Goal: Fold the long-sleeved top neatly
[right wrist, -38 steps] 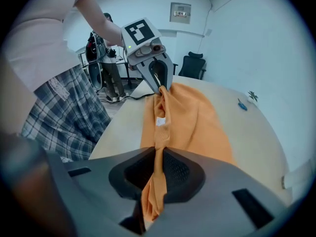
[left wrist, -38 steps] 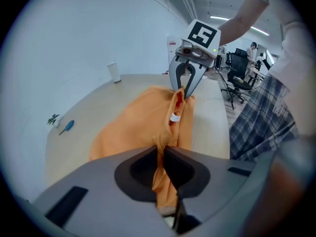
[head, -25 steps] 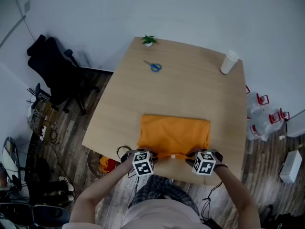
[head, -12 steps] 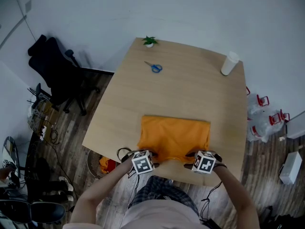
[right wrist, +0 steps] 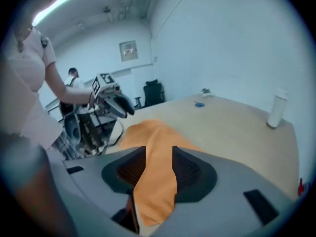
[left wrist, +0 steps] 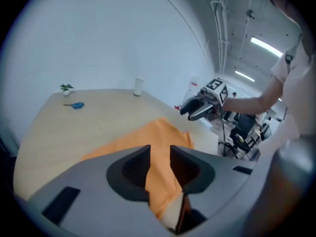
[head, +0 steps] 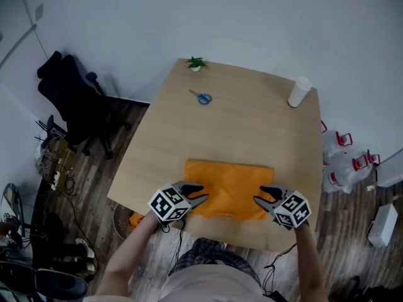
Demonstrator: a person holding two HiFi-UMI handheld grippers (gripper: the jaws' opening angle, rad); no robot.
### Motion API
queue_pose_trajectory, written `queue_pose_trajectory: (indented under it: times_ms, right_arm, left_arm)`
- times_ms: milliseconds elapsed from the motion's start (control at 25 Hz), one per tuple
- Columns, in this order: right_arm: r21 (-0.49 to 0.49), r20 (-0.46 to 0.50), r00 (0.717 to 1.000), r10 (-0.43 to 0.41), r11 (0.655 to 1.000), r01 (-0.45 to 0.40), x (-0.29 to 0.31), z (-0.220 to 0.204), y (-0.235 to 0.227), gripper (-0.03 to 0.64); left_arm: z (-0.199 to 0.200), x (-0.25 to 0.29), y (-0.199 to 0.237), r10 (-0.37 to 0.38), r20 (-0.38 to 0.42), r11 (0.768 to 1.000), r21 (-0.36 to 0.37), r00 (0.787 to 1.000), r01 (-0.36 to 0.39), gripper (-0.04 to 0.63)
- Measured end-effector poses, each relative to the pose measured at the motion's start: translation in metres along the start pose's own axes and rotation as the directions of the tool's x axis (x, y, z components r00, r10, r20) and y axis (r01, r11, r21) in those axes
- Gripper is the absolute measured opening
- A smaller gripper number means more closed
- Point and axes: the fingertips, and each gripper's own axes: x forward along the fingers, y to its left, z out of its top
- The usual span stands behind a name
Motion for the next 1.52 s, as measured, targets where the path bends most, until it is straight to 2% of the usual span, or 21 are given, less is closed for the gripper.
queue_pose_trajectory:
  times_ms: [80, 160, 280, 360, 520, 640, 680, 760, 880, 1040, 1320, 1520]
  right_arm:
    - [0.104, 0.13, 0.984, -0.122, 0.989, 0.109, -0.021, 0.019, -0.024, 0.158]
    - [0.196, 0.236, 0.936, -0.262, 0.956, 0.218, -0.047, 0.033, -0.047, 0.123]
    - [0.284, 0.325, 0.838, -0.439, 0.89, 0.356, -0.083, 0.043, -0.072, 0.075]
    - [0.321, 0.36, 0.77, -0.527, 0.845, 0.428, -0.106, 0.046, -0.082, 0.05]
    - [0.378, 0.411, 0.641, -0.648, 0.761, 0.527, -0.15, 0.05, -0.092, 0.025]
    - [0.423, 0.449, 0.546, -0.707, 0.707, 0.567, -0.181, 0.05, -0.092, 0.008]
    - [0.432, 0.457, 0.524, -0.719, 0.694, 0.575, -0.188, 0.049, -0.091, 0.008]
    - [0.432, 0.464, 0.499, -0.732, 0.679, 0.593, -0.195, 0.049, -0.091, 0.008]
    - [0.428, 0.474, 0.48, -0.738, 0.67, 0.606, -0.2, 0.053, -0.09, 0.008]
    - [0.41, 0.48, 0.455, -0.749, 0.651, 0.639, -0.206, 0.059, -0.087, 0.006]
    - [0.395, 0.462, 0.463, -0.756, 0.643, 0.656, -0.201, 0.067, -0.083, 0.006]
    - [0.375, 0.446, 0.479, -0.756, 0.644, 0.667, -0.195, 0.067, -0.078, 0.006]
  left_arm:
    - [0.024, -0.015, 0.02, 0.092, 0.111, 0.995, -0.048, 0.99, -0.087, 0.102]
    - [0.046, -0.032, 0.041, 0.198, 0.213, 0.978, -0.111, 0.957, -0.178, 0.05]
    - [0.072, -0.06, 0.061, 0.34, 0.339, 0.938, -0.195, 0.877, -0.288, 0.02]
    - [0.086, -0.076, 0.068, 0.415, 0.398, 0.909, -0.214, 0.819, -0.357, 0.005]
    - [0.11, -0.106, 0.074, 0.522, 0.47, 0.846, -0.183, 0.711, -0.5, 0.002]
    - [0.118, -0.126, 0.074, 0.573, 0.508, 0.802, -0.187, 0.643, -0.568, 0.002]
    - [0.118, -0.131, 0.074, 0.587, 0.514, 0.789, -0.19, 0.626, -0.584, 0.002]
    - [0.117, -0.138, 0.075, 0.608, 0.521, 0.771, -0.205, 0.599, -0.603, 0.002]
    - [0.12, -0.141, 0.077, 0.612, 0.532, 0.771, -0.235, 0.585, -0.592, 0.002]
    - [0.123, -0.14, 0.074, 0.605, 0.534, 0.775, -0.224, 0.59, -0.591, 0.0]
    - [0.116, -0.137, 0.073, 0.601, 0.524, 0.783, -0.234, 0.604, -0.576, 0.0]
    - [0.109, -0.14, 0.074, 0.61, 0.515, 0.779, -0.246, 0.603, -0.577, 0.0]
